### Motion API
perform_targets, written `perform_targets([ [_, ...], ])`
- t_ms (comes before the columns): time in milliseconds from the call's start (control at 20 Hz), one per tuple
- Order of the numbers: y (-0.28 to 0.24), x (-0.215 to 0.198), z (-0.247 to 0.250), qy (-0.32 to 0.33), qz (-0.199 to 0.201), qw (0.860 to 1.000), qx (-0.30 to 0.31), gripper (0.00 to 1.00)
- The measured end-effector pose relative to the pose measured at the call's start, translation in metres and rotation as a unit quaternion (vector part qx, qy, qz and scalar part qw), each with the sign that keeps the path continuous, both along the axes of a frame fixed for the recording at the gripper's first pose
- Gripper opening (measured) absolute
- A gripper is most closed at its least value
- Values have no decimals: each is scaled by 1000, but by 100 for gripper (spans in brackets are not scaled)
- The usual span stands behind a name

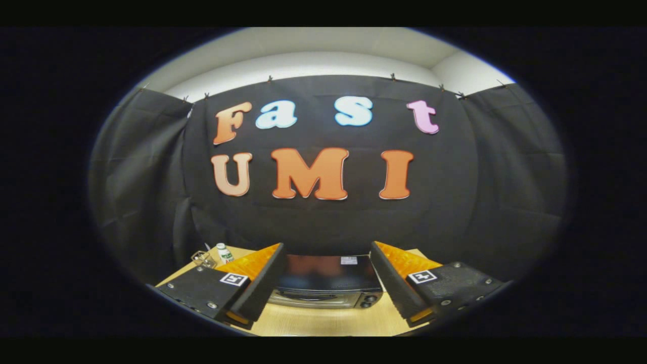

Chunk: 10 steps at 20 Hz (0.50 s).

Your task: Open the toaster oven, put the food inside, and close the toaster oven door.

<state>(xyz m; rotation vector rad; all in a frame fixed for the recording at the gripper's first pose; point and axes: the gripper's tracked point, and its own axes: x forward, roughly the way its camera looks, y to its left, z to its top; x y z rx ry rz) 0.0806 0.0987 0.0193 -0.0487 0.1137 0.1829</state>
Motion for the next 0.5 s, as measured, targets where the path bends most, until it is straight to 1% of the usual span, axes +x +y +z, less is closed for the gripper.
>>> perform_targets([
  [100,-11,-10,24,-16,-7,1000,10,99],
  [250,-28,-23,44,-32,-24,999,8,99],
  [500,-44,-42,44,-28,-35,999,4,99],
])
